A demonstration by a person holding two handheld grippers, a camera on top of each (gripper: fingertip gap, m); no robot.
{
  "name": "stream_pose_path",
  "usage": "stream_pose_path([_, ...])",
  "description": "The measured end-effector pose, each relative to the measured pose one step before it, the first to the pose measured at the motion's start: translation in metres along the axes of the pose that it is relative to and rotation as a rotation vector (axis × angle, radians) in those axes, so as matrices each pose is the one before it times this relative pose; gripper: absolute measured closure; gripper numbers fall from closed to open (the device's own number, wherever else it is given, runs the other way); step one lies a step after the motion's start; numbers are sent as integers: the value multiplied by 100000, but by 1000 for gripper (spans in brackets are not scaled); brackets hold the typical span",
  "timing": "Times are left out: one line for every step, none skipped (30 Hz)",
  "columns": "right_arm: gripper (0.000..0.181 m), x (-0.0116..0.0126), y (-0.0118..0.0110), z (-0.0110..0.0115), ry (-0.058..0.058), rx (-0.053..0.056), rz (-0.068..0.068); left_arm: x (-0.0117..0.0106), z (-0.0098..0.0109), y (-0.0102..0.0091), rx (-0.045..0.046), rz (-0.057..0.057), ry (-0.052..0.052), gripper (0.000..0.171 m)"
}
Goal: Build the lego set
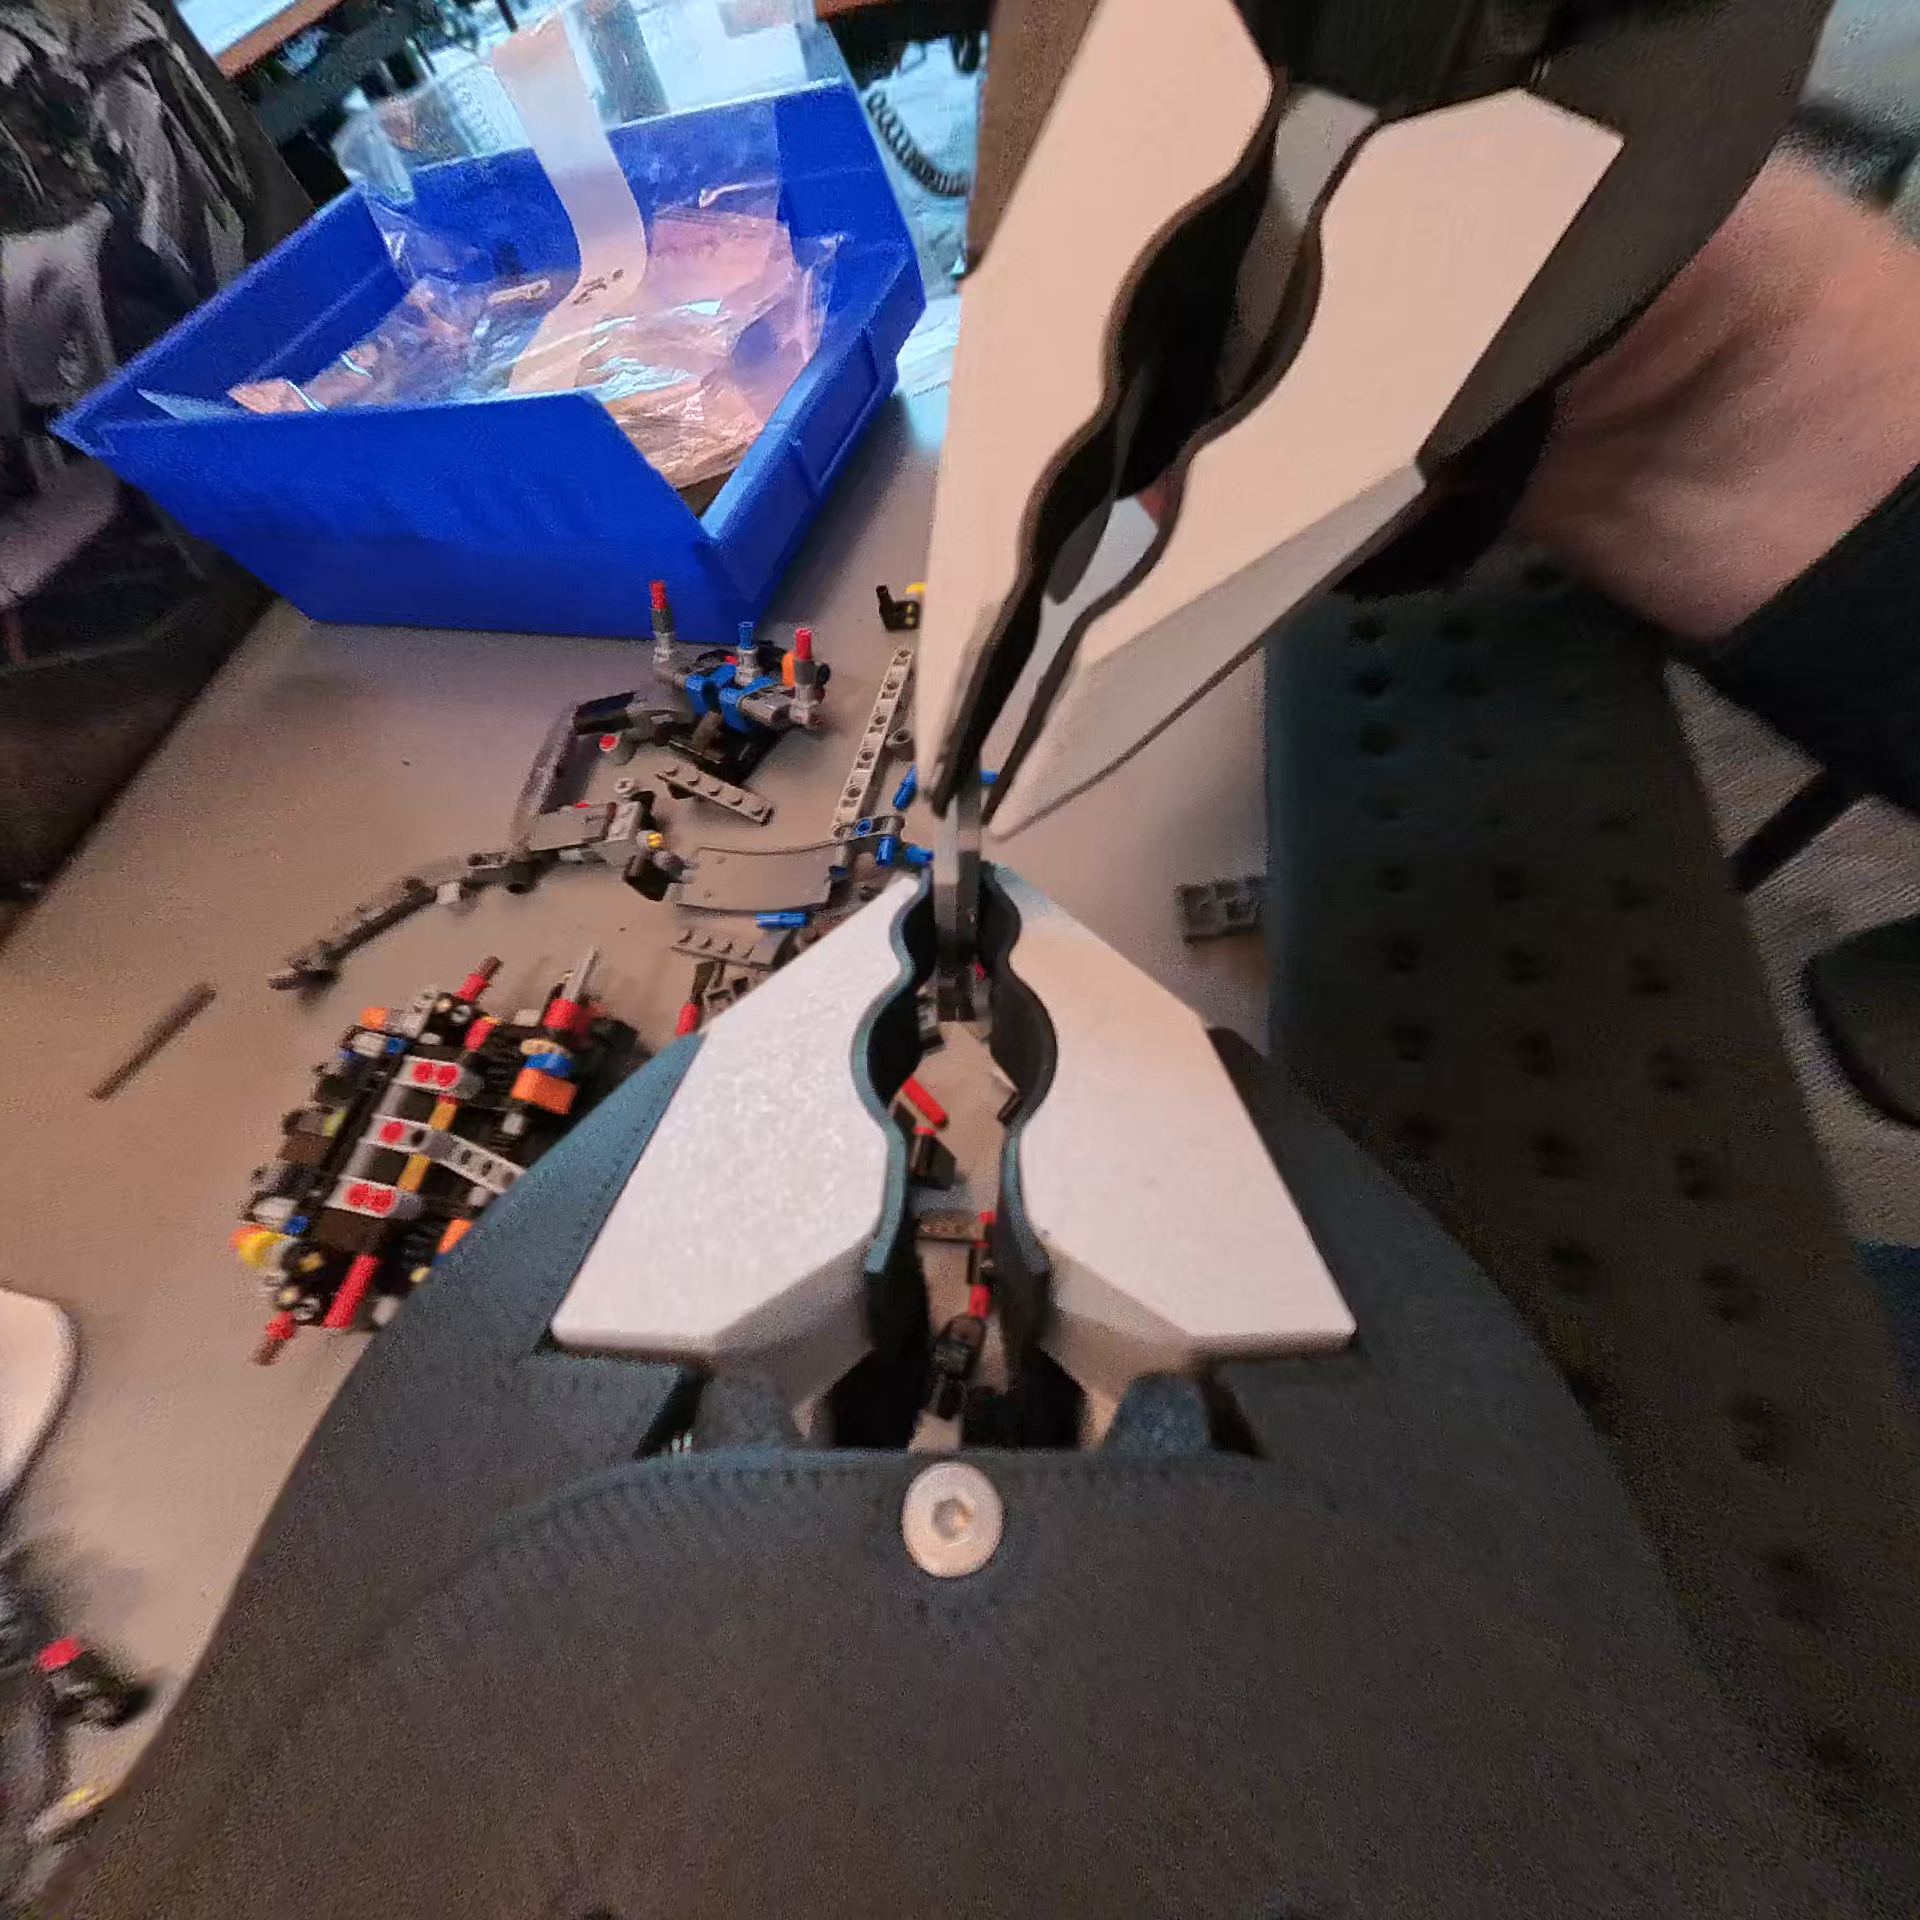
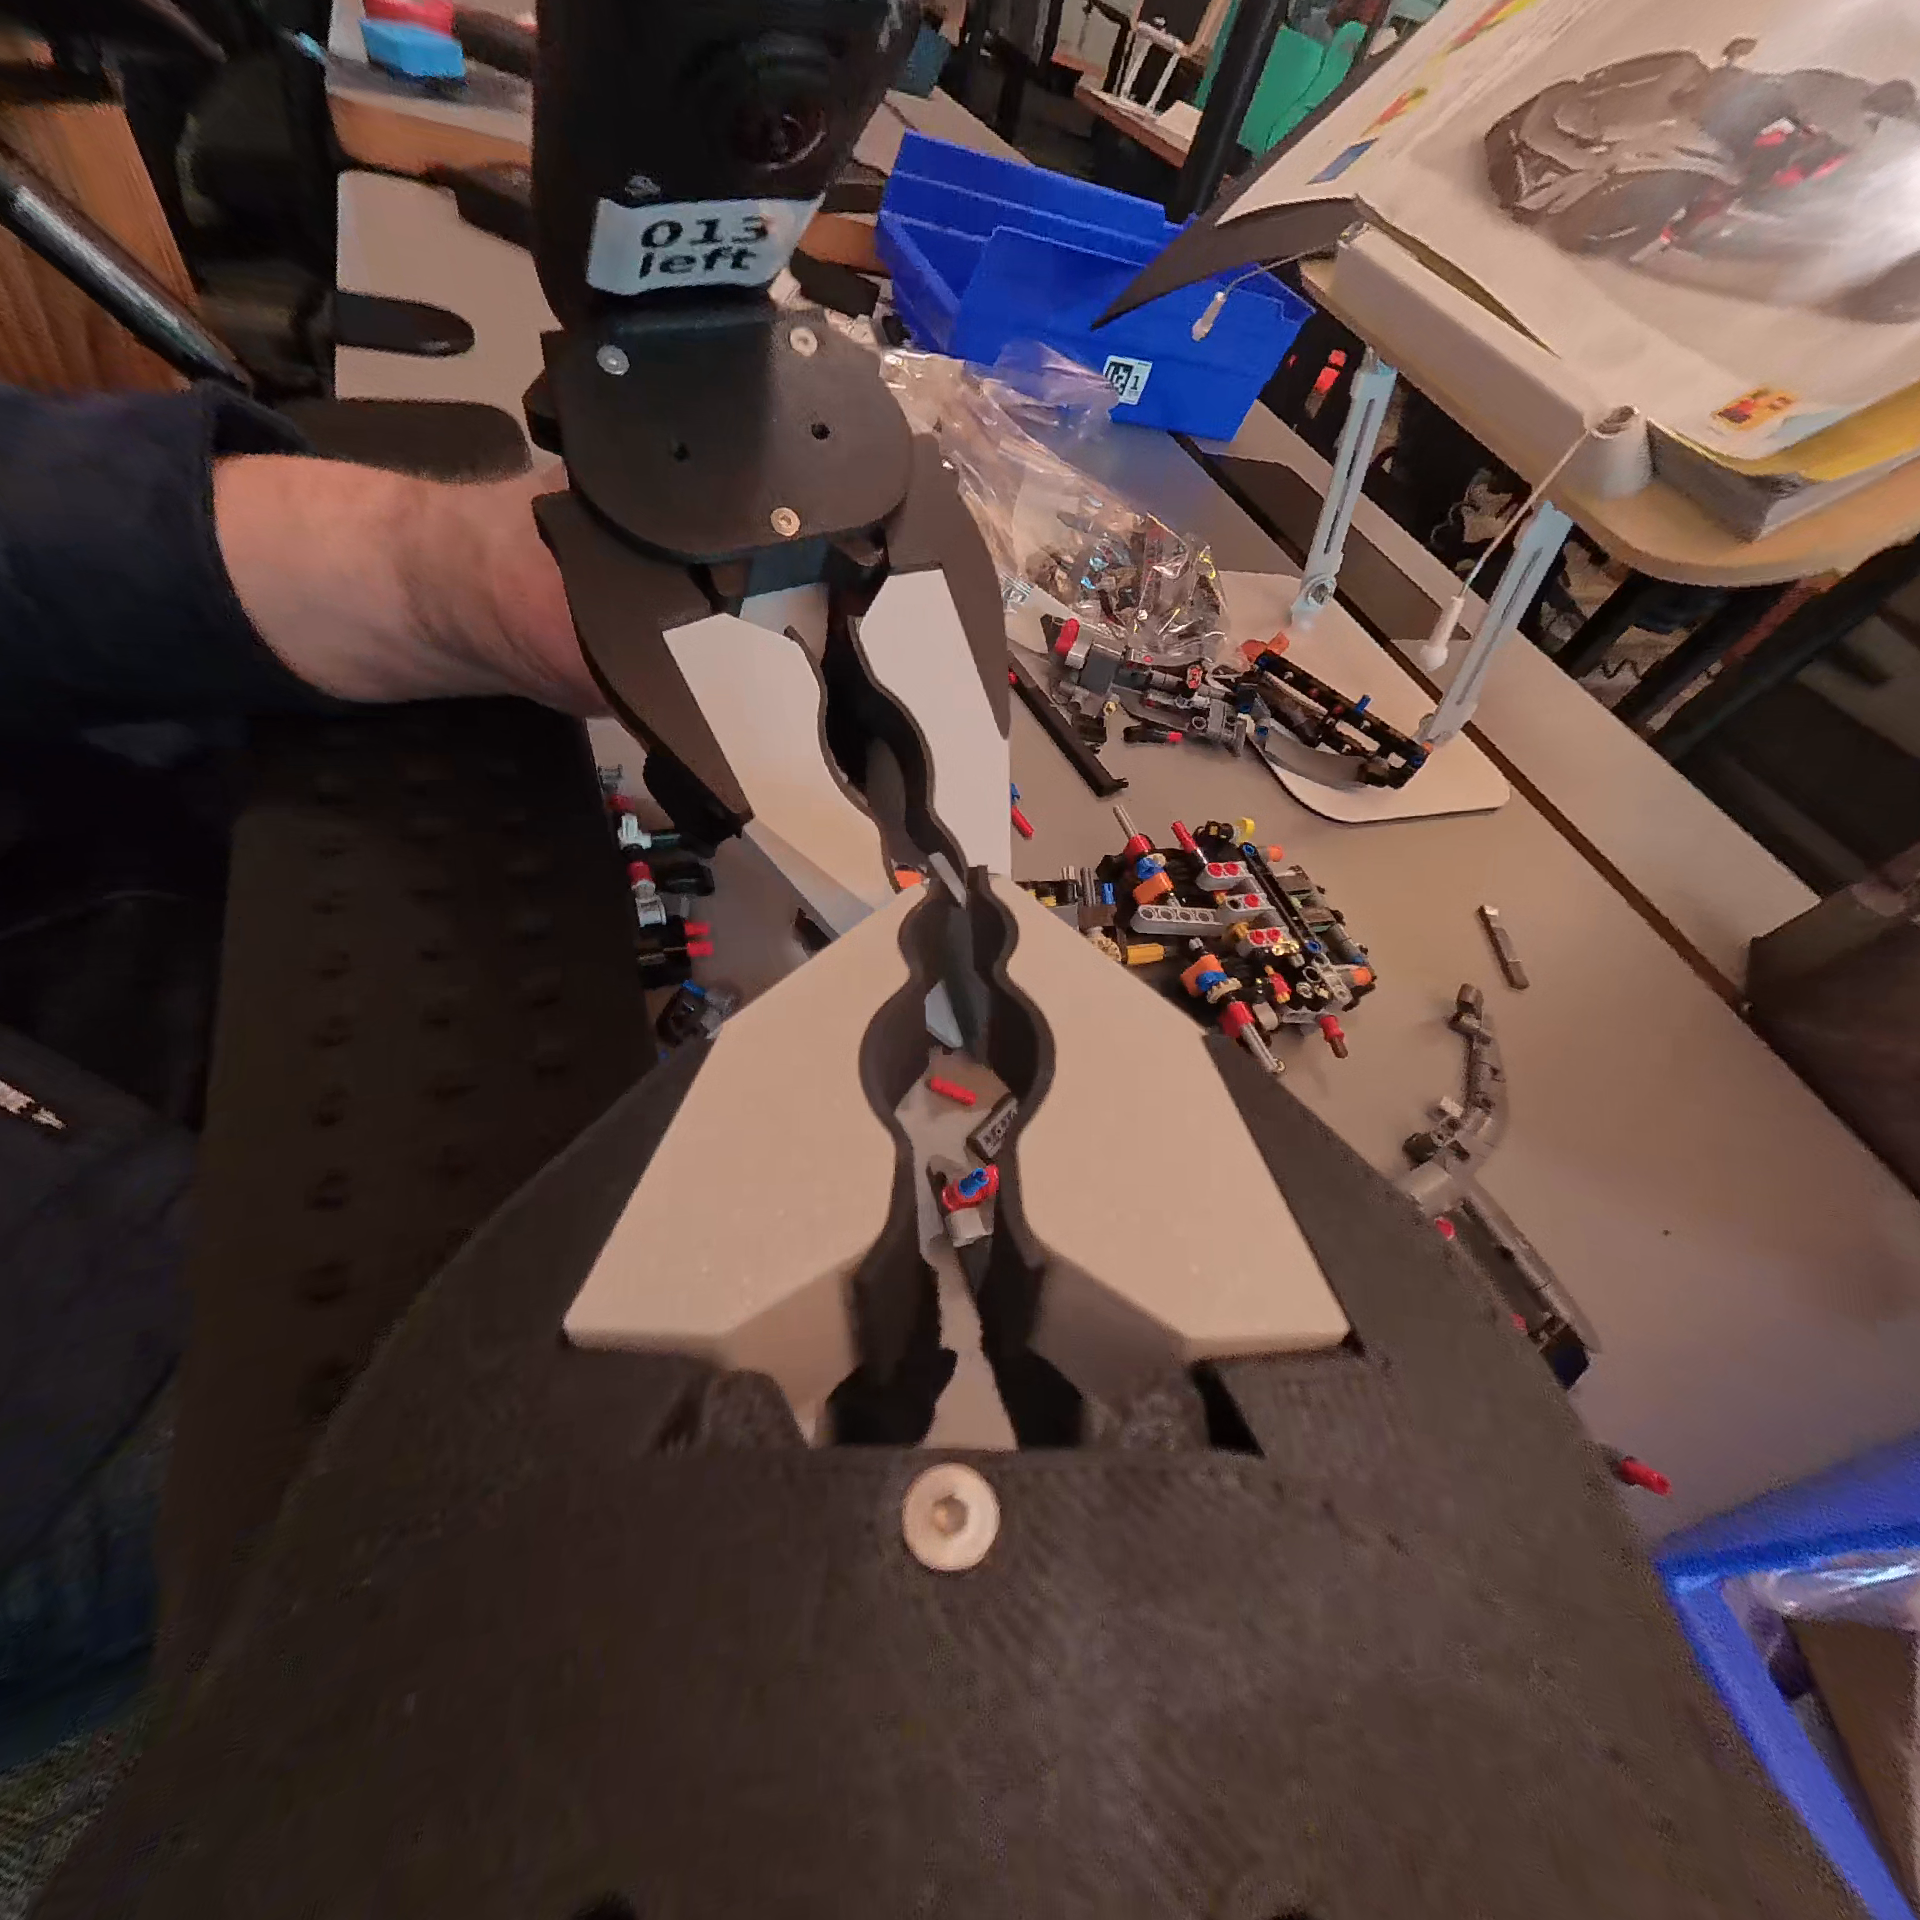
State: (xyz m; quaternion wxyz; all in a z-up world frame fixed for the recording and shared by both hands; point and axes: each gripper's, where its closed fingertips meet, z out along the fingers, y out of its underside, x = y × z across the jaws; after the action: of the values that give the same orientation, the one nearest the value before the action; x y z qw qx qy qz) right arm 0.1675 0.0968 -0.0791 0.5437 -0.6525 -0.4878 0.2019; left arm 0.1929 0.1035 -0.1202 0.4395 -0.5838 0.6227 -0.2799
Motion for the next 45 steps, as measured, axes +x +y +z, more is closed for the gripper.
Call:
stream_pose_path([179, -235, 136, 221, 90, -1283, -3049, -15, 149, 147, -2256, 4388, -2856, 168])
stream_pose_path([178, -171, 230, 286, 583, -1975, -3136, -195, 138, 297, -3126, 3965, -3694, 168])
stream_pose_path([178, -70, 322, 268, 1130, -2736, -2871, -211, 123, 429, -3209, 3656, -3102, 168])
stream_pose_path([178, -46, 301, 181, 833, -2832, -2159, -72, 31, 213, -1348, 1866, -1210, 168])
stream_pose_path([178, -77, 108, 68, 476, -1656, -1662, 15, -50, -16, 182, -254, 257, 168])
stream_pose_path([180, -106, -53, 0, 203, -444, -1404, -57, -87, -65, 378, -110, -28, 168])
stream_pose_path([180, -100, -26, -11, 196, -512, -1309, 24, -4, 57, -382, 345, 51, 168])
stream_pose_path([180, -77, 111, 3, 508, -1543, -1838, 161, 113, 186, -1081, 249, 785, 168])
stream_pose_path([180, -153, 238, 24, 488, -2622, -2939, 187, 152, 181, -1163, 563, 603, 168])
stream_pose_path([180, -146, 237, 7, 505, -2555, -2872, 82, 93, 103, -788, 516, 154, 167])
stream_pose_path([181, -75, 140, 6, -4, -1726, -854, -9, 42, 54, -359, -107, 42, 167])
stream_pose_path([181, -42, 84, -10, -327, -994, 196, -10, 23, 36, -223, -867, 327, 167])
stream_pose_path([181, -8, 63, -33, -8, -469, -256, -50, 2, -13, -85, -89, -292, 167])
stream_pose_path([181, 23, 25, -63, 227, 94, -337, -112, -38, -57, -101, 961, -1428, 167])
stream_pose_path([181, 40, -5, -76, 187, 414, 35, -72, -25, -71, -63, 360, -1061, 167])
stream_pose_path([181, 22, -13, -112, 251, 291, -472, 89, -1, -141, 574, -1802, 895, 167])
stream_pose_path([181, -5, -6, -127, 499, -8, -1352, 144, 0, -97, 648, -1478, 1872, 167])
stream_pose_path([181, -81, 13, -115, 290, -675, -1621, 291, 3, 31, 24, -167, 2383, 167])
stream_pose_path([181, -172, 46, -61, -41, -1330, -2042, 272, 0, 23, 362, -942, 2443, 167])
stream_pose_path([181, -180, -7, -47, -75, -1165, -1559, 341, -25, -28, 868, -1566, 3274, 167])
stream_pose_path([181, -171, -85, -79, -817, -341, -137, 319, -92, -87, 1488, -1072, 3306, 167])
stream_pose_path([181, -164, -182, -105, -1372, 1108, 720, 340, -165, -205, 2090, -1148, 3398, 166])
stream_pose_path([181, -132, -307, -188, -1592, 2921, 1432, 321, -214, -349, 2615, -1382, 3097, 166])
stream_pose_path([181, -106, -362, -251, -2036, 4144, 2402, 376, -136, -352, 2325, -1006, 2838, 166])
stream_pose_path([181, -132, -298, -267, -2538, 4057, 2727, 372, -60, -278, 1649, -539, 2593, 167])
stream_pose_path([181, -130, -226, -223, -2420, 3458, 2551, 194, -48, -237, 1318, -456, 1476, 167])
stream_pose_path([181, -61, -210, -168, -2073, 3147, 2810, 219, -70, -248, 1450, -625, 1683, 166])
stream_pose_path([181, -91, -290, -128, -2657, 3665, 3459, 337, -171, -367, 2536, -1035, 2821, 167])
stream_pose_path([181, -140, -450, -156, -3356, 4765, 3962, 313, -232, -464, 2976, -855, 2456, 167])
stream_pose_path([181, -132, -501, -140, -3287, 4853, 3936, 196, -167, -385, 2301, -560, 1316, 167])
stream_pose_path([181, -73, -394, -87, -2466, 3357, 3327, 175, -98, -296, 1922, -1110, 1528, 167])
stream_pose_path([181, -67, -303, -60, -1465, 1987, 2062, 251, -103, -301, 2044, -1273, 2225, 167])
stream_pose_path([181, -119, -346, -52, -1321, 1884, 1532, 245, -139, -362, 2115, -483, 1667, 167])
stream_pose_path([181, -156, -396, -44, -1747, 2366, 1811, 249, -152, -362, 2094, -162, 1509, 167])
stream_pose_path([181, -197, -424, -31, -2015, 2807, 1501, 375, -154, -348, 2126, -737, 2501, 167])
stream_pose_path([181, -246, -392, -13, -2157, 2715, 1101, 240, -99, -198, 1178, -324, 1397, 167])
stream_pose_path([181, -537, -411, 6, -3988, 2720, 852, -211, -113, -152, 1211, -944, -1109, 167])
stream_pose_path([181, -1174, -712, 9, -7695, 4446, 256, -144, -462, -706, 4636, -3040, 1328, 167])
stream_pose_path([181, -862, -570, 175, -4901, 3322, -139, -27, -737, -901, 5316, -2316, 1812, 167])
stream_pose_path([181, 434, 379, 278, 2511, -2857, 695, 45, -630, -518, 2637, 930, 371, 168])
stream_pose_path([181, 1109, 822, 108, 5872, -5105, 1832, -289, -253, 325, -2195, 1882, -2669, 167])
stream_pose_path([181, 404, 63, -149, 995, 1083, 1617, -108, 64, 341, -1376, -395, -1135, 168])
stream_pose_path([181, 351, -451, -424, 422, 4690, 2241, -121, 269, 329, -1440, -1357, -692, 168])
stream_pose_path([181, 384, -339, -481, 1126, 3174, 1839, -357, 307, 492, -2666, -287, -1902, 167])
stream_pose_path([181, 324, -54, -388, 1598, 661, 472, -384, 247, 462, -2482, -463, -1474, 167])
